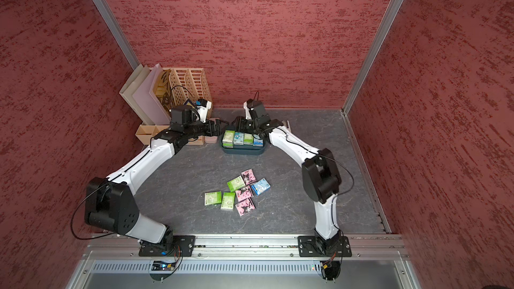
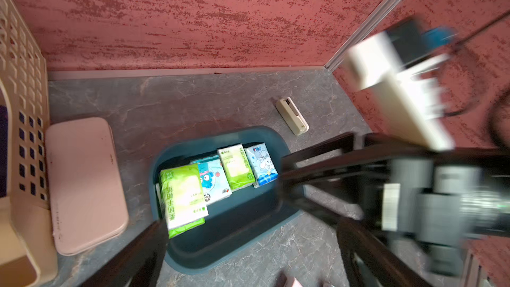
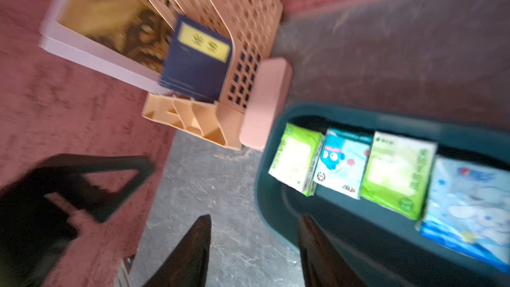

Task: Put the pocket tissues into the storage box
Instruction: Pick up the pocket tissues from the center of the board.

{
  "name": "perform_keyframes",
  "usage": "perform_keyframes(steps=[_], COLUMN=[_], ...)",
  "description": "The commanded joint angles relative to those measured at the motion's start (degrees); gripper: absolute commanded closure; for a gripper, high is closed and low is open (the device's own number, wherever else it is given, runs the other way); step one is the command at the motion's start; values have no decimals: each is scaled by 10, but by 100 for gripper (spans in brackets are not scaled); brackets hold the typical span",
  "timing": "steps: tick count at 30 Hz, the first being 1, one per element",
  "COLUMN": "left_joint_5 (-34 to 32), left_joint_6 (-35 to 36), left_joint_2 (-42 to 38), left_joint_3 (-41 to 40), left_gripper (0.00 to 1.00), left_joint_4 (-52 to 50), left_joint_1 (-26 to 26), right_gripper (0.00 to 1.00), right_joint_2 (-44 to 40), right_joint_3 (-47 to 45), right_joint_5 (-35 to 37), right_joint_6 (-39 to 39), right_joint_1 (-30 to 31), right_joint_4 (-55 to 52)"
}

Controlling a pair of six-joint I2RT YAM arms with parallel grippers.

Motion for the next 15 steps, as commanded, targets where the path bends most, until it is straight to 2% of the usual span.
perform_keyframes(steps=[1,5,9,11,15], left_joint_5=[-24,-26,-101,-109,-113], left_joint_6=[42,53,76,75,64], left_joint_2=[24,63,96,98,68], left_joint_3=[40,99,152,149,90], left_gripper=[0,0,0,0,0], left_joint_4=[-62,-97,-165,-190,-206], left_joint_1=[-23,-51,-98,-107,-113], right_gripper=[41,36,34,32,31], right_joint_2=[-103,-209,-307,-348,-405], right_joint_3=[-64,-133,-196,-235,-277], right_joint_5=[66,106,96,100,110], right_joint_6=[-57,-92,-112,-115,-113], right_joint_1=[-19,-26,-36,-42,-55], right_joint_4=[-30,-78,-134,-146,-176])
